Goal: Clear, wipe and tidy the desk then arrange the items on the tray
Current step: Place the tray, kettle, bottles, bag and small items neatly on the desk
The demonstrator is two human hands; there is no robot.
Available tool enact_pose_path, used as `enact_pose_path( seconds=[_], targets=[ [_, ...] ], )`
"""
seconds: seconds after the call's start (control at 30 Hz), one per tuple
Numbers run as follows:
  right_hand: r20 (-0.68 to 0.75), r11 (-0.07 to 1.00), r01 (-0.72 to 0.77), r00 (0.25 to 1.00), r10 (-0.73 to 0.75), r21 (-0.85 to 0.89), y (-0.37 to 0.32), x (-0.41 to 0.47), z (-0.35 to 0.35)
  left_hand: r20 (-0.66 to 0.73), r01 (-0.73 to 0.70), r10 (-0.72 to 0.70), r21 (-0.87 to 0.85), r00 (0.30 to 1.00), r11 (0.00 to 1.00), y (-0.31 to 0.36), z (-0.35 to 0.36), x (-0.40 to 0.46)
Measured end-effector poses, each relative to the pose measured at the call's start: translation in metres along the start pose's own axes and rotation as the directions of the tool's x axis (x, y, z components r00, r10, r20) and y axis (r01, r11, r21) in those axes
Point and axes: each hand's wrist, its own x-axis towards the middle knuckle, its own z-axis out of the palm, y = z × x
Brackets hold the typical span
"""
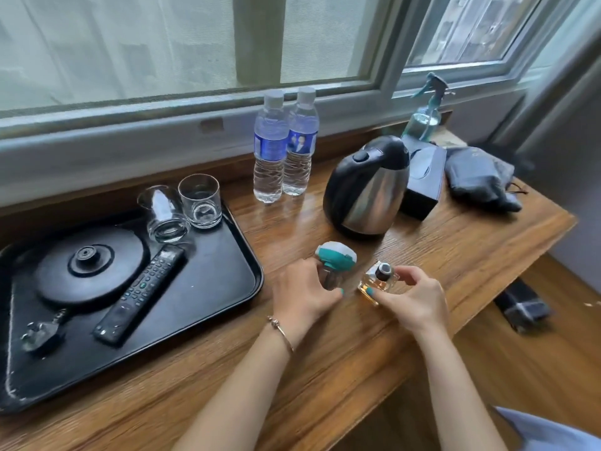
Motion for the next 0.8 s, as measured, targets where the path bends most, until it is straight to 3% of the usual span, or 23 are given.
enact_pose_path(
  seconds=[0.2,0.47,0.63,0.7,0.8],
  targets=[
    [0.012,0.996,0.04,0.999,-0.039,-0.081,0.002,-0.007,0.0,-0.014,-0.06,0.061,0.075,0.998,0.995,0.004,0.003,-0.009],
    [-0.037,0.983,0.162,0.986,-0.165,-0.083,-0.007,-0.037,-0.014,0.049,-0.014,0.01,0.099,0.999,0.995,-0.012,-0.014,-0.025],
    [-0.035,0.958,0.287,0.957,-0.287,-0.007,-0.027,-0.05,-0.018,0.243,-0.024,0.0,0.095,0.97,0.995,-0.025,-0.037,-0.032],
    [0.045,0.95,0.304,0.95,-0.308,0.076,-0.043,-0.058,-0.015,0.318,-0.058,0.019,0.113,0.948,0.992,-0.032,-0.05,-0.037],
    [0.426,0.966,0.26,0.872,-0.241,0.016,-0.073,-0.065,-0.012,0.409,-0.077,-0.001,0.173,0.912,0.982,-0.045,-0.074,-0.049]
  ],
)
